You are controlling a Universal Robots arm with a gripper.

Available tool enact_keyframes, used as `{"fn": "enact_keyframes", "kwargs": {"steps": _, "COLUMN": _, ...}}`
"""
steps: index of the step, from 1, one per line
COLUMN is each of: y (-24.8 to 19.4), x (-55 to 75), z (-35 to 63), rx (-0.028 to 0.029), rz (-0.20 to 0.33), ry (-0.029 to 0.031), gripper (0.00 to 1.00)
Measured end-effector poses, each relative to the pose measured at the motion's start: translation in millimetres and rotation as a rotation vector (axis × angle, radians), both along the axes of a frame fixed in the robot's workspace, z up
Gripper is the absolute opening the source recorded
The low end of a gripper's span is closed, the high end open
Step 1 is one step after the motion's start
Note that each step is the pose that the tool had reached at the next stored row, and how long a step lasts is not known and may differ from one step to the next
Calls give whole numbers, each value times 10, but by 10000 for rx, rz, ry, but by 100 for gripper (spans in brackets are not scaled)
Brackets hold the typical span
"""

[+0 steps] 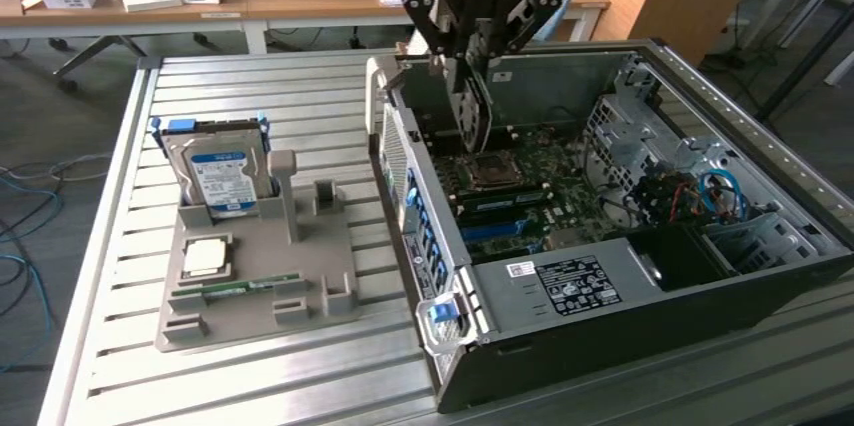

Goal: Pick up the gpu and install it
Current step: 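Pick up the gpu and move the gpu toward the slot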

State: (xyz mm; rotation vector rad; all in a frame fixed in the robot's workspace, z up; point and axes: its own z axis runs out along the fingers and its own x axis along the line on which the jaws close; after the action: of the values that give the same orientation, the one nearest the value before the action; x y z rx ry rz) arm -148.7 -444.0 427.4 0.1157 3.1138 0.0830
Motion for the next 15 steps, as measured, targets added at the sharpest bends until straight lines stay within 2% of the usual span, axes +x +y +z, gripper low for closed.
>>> {"fn": "enact_keyframes", "kwargs": {"steps": 6, "y": 0, "x": 169, "z": 0, "rx": 52, "rz": 6, "ry": 0, "gripper": 26}}
{"fn": "enact_keyframes", "kwargs": {"steps": 15, "y": 0, "x": 479, "z": 0, "rx": 179, "rz": 20, "ry": 0, "gripper": 26}}
